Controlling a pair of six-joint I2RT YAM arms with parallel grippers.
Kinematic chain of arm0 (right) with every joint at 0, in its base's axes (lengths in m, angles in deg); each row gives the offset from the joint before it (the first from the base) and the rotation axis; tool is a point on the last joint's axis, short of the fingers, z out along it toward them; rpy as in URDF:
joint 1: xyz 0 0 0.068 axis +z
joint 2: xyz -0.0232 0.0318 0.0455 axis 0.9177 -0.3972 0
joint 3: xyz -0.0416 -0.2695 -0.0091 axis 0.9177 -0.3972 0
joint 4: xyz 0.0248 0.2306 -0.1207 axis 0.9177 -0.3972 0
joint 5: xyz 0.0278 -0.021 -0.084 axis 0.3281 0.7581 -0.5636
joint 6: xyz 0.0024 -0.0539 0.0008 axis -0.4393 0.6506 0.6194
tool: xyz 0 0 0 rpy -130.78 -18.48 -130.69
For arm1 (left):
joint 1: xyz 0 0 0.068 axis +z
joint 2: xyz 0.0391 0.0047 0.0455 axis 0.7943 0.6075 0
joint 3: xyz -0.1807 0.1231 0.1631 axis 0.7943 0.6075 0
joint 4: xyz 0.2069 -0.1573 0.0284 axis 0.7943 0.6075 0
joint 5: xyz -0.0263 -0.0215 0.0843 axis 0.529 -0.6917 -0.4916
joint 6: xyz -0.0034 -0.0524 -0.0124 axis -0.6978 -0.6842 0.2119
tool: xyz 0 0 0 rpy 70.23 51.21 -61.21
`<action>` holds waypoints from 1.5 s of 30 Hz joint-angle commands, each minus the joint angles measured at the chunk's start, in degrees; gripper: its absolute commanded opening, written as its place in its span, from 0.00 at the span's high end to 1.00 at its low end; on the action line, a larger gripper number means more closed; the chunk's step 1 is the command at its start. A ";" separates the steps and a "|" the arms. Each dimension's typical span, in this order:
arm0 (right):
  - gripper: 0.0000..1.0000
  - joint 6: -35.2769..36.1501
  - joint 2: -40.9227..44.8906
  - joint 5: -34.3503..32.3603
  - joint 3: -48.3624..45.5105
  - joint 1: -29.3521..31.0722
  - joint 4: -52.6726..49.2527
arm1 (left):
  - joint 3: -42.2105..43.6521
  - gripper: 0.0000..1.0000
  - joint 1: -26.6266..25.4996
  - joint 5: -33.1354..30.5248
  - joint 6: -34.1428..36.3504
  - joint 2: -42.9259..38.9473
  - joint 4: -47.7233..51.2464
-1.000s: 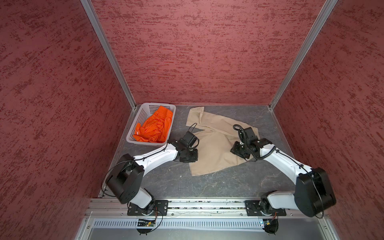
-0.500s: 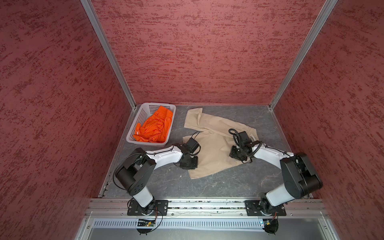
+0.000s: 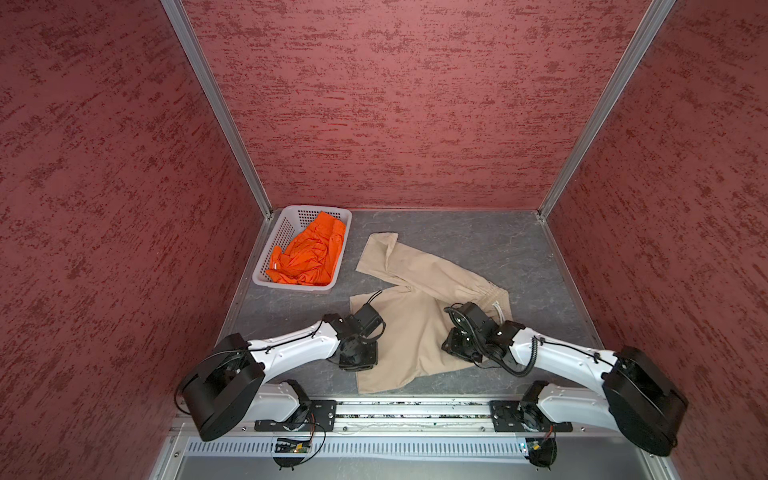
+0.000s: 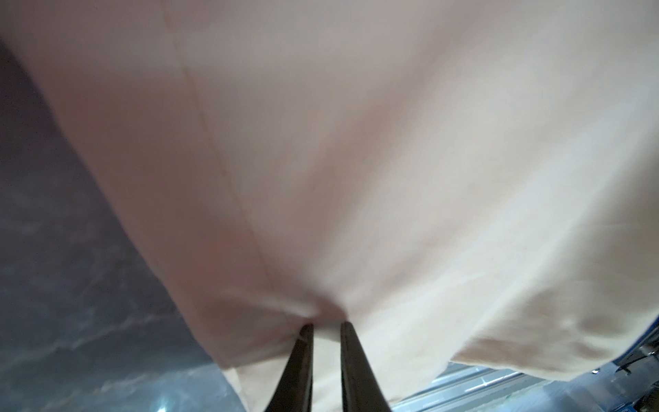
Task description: Fold and stack the shorts
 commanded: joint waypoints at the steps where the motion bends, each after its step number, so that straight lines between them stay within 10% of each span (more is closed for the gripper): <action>1: 0.58 -7.23 3.91 -1.86 -0.78 0.86 -13.39 | 0.88 0.79 -1.31 -3.68 -4.37 -3.55 9.62; 11: 0.50 4.44 20.31 2.16 8.34 -17.46 -15.94 | -14.17 0.55 8.42 -7.50 4.77 -11.12 10.56; 22: 0.45 15.81 4.27 13.33 9.32 -39.49 -4.43 | -22.89 0.52 22.29 -0.83 13.18 0.26 -4.97; 45: 0.44 19.39 -5.97 13.82 11.02 -43.94 -4.21 | -47.90 0.48 24.04 1.46 17.94 34.55 -13.65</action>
